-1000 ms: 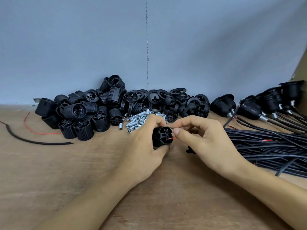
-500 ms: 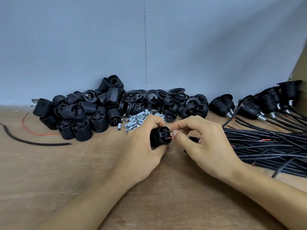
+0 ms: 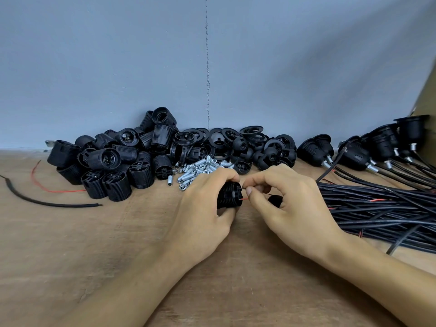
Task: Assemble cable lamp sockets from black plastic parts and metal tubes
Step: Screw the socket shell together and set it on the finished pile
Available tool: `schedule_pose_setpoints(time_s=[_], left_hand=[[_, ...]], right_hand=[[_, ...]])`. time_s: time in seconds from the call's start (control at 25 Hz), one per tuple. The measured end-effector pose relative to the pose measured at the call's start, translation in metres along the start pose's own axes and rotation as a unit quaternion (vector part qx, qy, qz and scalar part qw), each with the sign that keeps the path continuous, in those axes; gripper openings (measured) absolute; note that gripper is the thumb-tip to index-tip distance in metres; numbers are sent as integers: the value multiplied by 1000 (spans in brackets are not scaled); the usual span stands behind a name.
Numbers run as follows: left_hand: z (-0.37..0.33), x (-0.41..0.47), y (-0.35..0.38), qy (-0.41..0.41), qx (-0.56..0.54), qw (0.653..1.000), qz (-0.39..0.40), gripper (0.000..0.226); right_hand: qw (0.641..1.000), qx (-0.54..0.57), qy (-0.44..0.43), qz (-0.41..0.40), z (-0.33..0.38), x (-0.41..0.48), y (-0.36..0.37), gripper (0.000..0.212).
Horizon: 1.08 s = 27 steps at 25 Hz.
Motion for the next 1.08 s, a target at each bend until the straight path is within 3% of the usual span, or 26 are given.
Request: schedule_pose_setpoints(time_s=[0.32, 0.52, 0.84, 1.08], left_hand=[[8, -2, 5, -19, 2, 999, 28, 43], [15, -1, 8, -53, -18, 997, 58, 48], [17, -2, 10, -100, -58, 990, 85, 55], [15, -1, 13, -105, -71, 986, 107, 38]], right_hand=[[999, -41, -9, 27, -7, 1, 6, 11], [998, -25, 35, 46, -15, 3, 9, 31], [996, 11, 57, 70, -23, 5, 13, 28], [996, 24, 41, 70, -19, 4, 14, 19]])
Point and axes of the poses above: each hand's wrist, its own x-axis towards the middle knuckle, its own y-axis out of the palm, z = x × y, the point moved 7 cm from there along x, towards the middle knuckle, and after that the axes turned 4 degrees about y, right-handed, at the moved point
